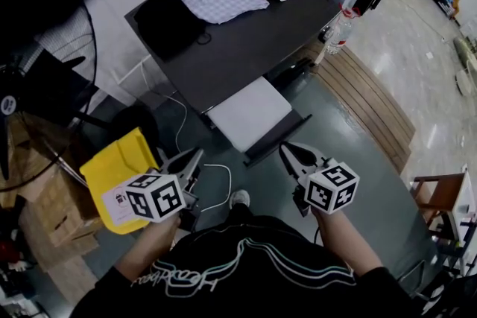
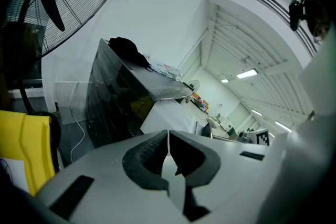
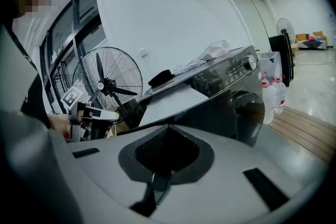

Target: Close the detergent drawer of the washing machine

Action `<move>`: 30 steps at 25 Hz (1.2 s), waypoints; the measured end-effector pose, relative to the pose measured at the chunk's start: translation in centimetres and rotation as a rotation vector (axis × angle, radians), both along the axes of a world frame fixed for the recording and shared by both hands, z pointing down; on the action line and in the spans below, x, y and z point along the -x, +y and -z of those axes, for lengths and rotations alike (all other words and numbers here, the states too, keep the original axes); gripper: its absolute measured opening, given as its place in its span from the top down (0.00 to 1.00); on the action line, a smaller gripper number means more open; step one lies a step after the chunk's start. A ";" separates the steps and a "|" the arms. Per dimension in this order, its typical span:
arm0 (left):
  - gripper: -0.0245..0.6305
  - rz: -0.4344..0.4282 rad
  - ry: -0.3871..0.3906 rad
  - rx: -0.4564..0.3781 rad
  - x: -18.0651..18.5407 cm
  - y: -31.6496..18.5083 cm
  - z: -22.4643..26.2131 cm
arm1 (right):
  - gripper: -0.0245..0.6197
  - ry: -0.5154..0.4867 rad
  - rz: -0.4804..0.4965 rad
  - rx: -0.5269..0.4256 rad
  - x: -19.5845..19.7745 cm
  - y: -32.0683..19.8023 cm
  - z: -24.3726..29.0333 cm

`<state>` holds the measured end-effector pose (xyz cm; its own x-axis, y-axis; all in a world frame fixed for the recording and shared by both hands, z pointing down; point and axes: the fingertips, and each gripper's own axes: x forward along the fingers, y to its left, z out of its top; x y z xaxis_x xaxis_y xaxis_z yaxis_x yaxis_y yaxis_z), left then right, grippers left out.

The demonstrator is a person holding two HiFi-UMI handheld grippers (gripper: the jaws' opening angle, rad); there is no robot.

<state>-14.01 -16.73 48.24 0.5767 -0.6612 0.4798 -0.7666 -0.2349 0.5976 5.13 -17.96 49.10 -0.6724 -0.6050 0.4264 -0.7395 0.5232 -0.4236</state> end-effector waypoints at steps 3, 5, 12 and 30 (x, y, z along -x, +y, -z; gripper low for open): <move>0.92 -0.004 -0.008 -0.006 0.3 -0.7 0.0 | 0.92 -0.006 -0.002 -0.003 0.4 -0.5 0.1; 0.92 -0.005 -0.008 -0.010 0.6 -1.2 0.1 | 0.92 -0.008 -0.001 -0.006 0.7 -1.0 0.1; 0.92 -0.007 -0.013 -0.013 1.4 -2.4 0.0 | 0.92 -0.013 0.002 -0.013 1.8 -2.1 0.1; 0.92 0.013 -0.027 -0.020 3.8 -3.5 0.0 | 0.92 -0.031 0.009 -0.036 4.6 -5.2 0.1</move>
